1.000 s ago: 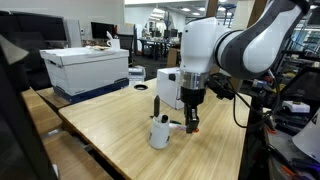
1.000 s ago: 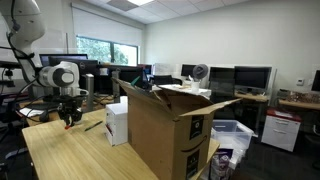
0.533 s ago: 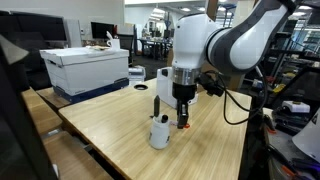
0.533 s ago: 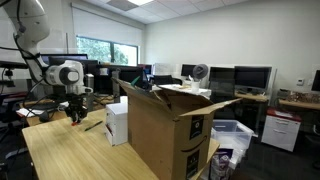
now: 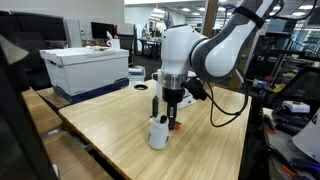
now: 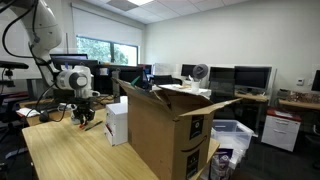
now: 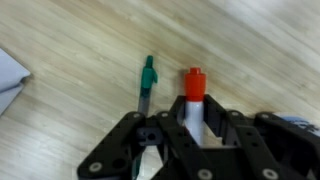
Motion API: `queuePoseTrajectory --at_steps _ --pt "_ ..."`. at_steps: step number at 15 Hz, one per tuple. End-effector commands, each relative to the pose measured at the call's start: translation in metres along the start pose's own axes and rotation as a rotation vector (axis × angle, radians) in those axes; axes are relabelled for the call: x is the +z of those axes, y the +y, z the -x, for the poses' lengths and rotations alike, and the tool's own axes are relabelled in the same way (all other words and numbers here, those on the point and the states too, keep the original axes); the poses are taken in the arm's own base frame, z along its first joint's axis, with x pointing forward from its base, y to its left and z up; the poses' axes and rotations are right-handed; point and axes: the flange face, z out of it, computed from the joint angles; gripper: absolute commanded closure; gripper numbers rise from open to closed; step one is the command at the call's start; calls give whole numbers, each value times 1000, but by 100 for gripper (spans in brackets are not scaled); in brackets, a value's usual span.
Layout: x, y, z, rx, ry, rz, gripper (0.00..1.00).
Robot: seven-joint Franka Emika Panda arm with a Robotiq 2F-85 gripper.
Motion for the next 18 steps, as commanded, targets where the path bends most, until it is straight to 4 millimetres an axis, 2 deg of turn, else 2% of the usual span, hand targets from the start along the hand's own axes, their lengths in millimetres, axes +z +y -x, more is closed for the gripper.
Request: queuePoseTrajectory --at_steps 1,11,18 --pt "6 -5 -10 24 13 0 91" --pt "2 -2 -10 86 113 -4 91" --pt "-10 14 -12 -20 96 77 91"
